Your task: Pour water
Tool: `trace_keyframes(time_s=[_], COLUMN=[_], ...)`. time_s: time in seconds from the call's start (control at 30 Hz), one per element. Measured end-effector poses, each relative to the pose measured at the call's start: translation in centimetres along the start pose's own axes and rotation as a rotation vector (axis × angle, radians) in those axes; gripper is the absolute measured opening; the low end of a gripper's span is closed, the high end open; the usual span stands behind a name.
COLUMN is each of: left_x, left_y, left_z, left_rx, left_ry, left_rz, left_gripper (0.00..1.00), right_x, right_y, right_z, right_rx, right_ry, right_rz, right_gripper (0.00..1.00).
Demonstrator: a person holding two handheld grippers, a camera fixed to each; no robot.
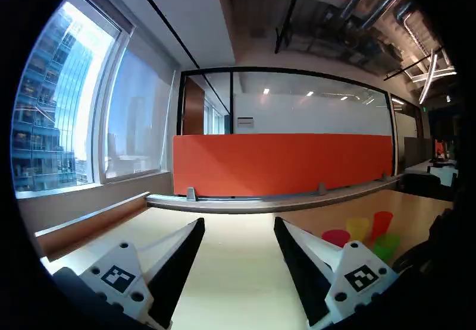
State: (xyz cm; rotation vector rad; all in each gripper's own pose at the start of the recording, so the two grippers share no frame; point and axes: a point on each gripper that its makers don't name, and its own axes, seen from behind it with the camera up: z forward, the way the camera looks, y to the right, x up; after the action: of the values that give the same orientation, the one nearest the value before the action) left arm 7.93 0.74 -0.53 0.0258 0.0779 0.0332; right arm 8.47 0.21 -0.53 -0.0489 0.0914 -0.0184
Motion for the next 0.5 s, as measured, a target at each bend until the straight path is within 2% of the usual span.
trace_keyframes(time_s=[0.2,0.5], left_x=[-0.9,-3.6], left_y=[0.1,-0.2], left_z=[-0.2,-0.6], left_rx=[0.009,0.009], left_ry=[0.005,-0.018], left_rz=[-0.015,-0.021], left_gripper=[0.86,0.86], right_x=[0.7,0.6], right_y=[0.3,0.4], right_z=[-0.3,-0.8], right_rx=[-0.003,-0.005], right_ry=[0.005,-0.001], right_rz=[0.015,0.014], right_gripper=[1.00,1.00])
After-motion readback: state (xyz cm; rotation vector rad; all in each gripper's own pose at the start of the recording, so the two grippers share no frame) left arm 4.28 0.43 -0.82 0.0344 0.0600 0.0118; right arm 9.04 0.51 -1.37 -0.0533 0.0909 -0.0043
